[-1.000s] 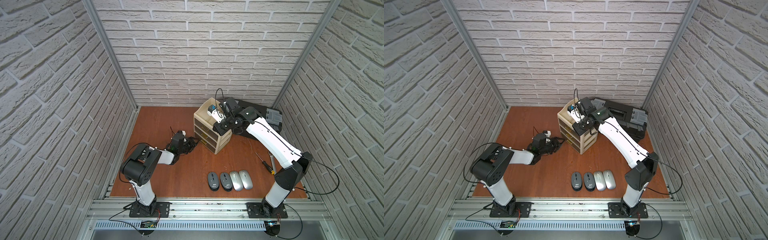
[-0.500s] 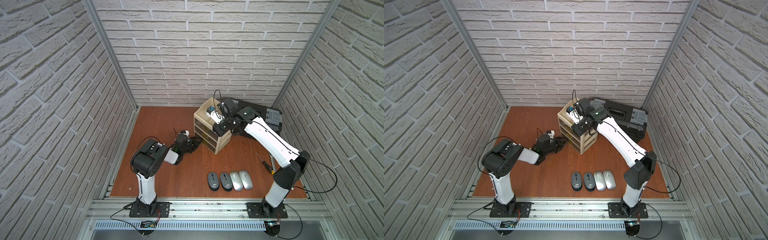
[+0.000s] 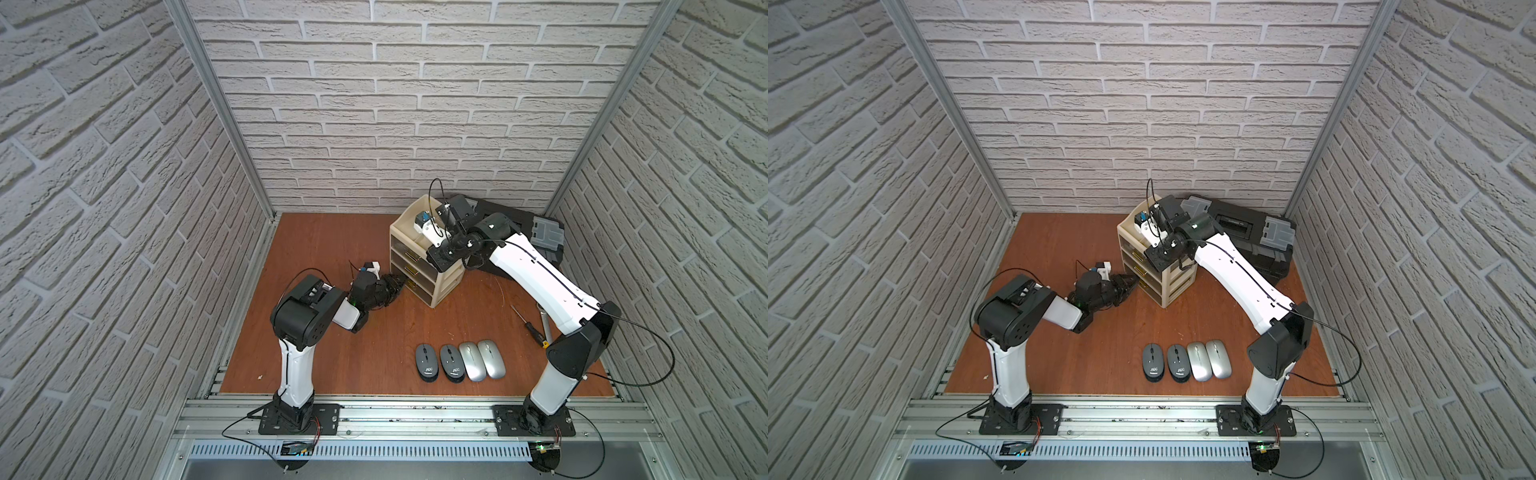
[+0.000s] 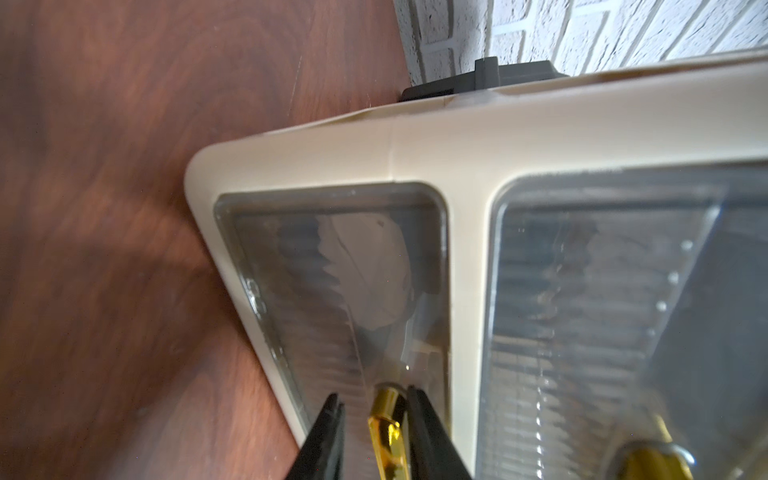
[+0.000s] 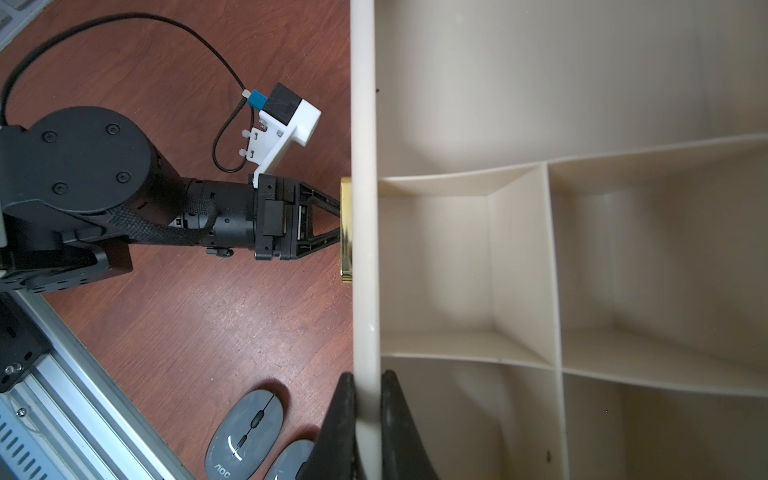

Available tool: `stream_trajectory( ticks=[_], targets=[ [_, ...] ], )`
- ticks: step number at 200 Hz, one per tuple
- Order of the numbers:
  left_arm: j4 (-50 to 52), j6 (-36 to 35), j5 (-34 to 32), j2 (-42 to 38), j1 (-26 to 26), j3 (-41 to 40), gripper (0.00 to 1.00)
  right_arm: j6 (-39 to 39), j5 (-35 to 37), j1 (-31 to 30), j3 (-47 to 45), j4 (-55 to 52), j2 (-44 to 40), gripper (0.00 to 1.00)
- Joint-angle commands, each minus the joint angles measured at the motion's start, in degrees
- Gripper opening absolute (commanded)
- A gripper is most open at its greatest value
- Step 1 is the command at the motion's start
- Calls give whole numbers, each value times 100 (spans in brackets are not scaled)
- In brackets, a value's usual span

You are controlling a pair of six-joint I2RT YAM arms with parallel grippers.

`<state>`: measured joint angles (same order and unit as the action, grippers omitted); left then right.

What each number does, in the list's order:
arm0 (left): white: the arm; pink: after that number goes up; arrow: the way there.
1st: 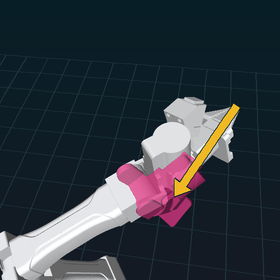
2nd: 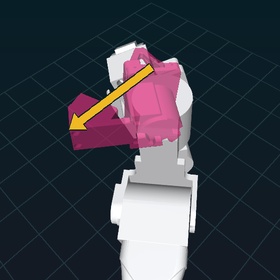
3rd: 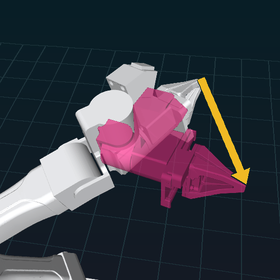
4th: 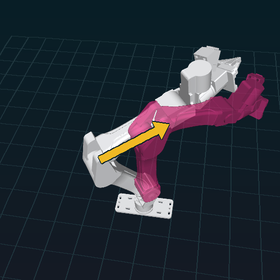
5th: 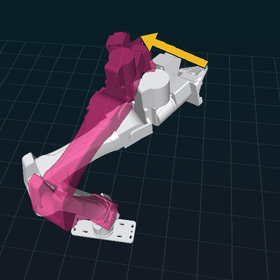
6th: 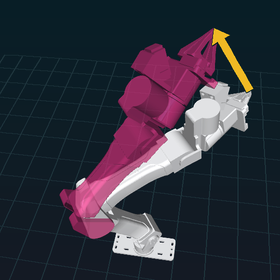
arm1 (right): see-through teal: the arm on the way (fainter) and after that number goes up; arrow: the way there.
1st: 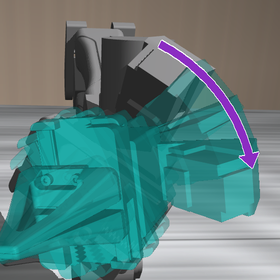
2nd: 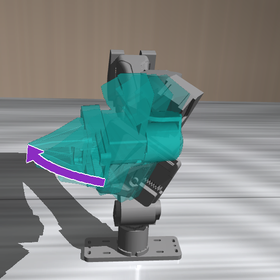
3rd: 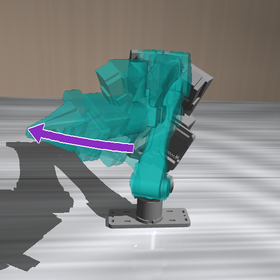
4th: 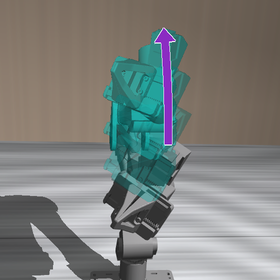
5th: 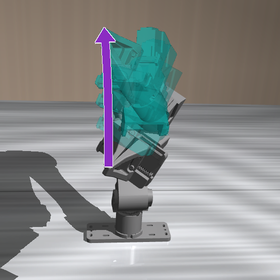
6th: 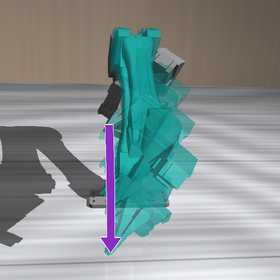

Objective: Take the mice out of the drawer
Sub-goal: Open the drawer in the storage box.

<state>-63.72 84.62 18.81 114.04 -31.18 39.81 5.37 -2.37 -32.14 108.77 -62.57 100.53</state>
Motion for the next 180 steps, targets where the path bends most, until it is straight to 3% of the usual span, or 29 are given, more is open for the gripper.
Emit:
stream_trajectory(
  ticks=[1,122,180],
  targets=[
    [-482,233,-53,258,-99,54,28,15,70,-29,74,-124,21,8],
    [-1320,653,-376,672,-187,-132,15,-19,43,-26,-15,-98,2,7],
    [-1074,515,-395,289,-169,-520,13,-85,227,-27,-53,-102,15,6]
  ],
)
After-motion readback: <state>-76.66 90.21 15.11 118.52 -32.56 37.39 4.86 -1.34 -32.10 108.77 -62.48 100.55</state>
